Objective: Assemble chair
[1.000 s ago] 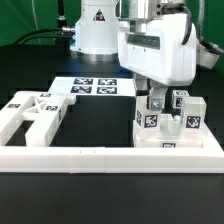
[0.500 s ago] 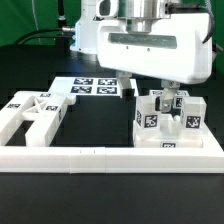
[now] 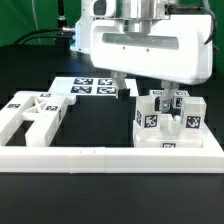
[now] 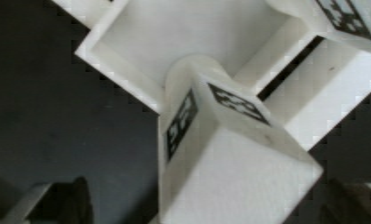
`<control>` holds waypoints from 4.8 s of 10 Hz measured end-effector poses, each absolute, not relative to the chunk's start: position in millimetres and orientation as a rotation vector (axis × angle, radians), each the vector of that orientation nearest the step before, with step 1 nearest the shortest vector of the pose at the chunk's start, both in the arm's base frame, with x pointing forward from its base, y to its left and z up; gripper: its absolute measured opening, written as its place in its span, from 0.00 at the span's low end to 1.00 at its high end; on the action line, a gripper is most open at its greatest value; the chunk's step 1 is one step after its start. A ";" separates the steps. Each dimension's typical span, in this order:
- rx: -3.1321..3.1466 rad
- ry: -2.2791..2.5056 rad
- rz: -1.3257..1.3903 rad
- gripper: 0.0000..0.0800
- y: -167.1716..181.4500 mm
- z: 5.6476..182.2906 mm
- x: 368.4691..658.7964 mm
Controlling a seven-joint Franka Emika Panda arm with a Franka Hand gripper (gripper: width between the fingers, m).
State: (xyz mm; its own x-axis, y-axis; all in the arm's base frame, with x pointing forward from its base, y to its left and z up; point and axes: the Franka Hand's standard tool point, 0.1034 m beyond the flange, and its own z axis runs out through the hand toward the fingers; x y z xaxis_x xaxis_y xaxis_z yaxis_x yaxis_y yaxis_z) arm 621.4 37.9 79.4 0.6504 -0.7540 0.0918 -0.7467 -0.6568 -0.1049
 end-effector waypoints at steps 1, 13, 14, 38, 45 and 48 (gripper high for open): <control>-2.802 1.263 -0.106 0.81 30.0 80.7 619.8; -3.030 0.542 -0.047 0.81 32.2 99.0 631.1; -3.040 0.499 -0.051 0.81 35.7 100.1 632.2; -2.834 1.201 -0.082 0.35 43.9 85.2 623.2; -2.296 2.064 -0.067 0.35 51.9 87.4 621.9; -2.137 2.221 -0.019 0.35 49.2 87.7 619.9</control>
Offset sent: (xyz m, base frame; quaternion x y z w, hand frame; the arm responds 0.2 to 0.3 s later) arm 0.0005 0.0062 0.0055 -0.0069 0.0035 0.0050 1.0000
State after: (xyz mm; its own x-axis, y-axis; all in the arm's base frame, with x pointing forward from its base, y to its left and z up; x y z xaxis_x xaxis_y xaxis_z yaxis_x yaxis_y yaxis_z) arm 619.9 49.2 87.7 -0.0376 -0.9987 -0.0342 -0.9980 0.0393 -0.0498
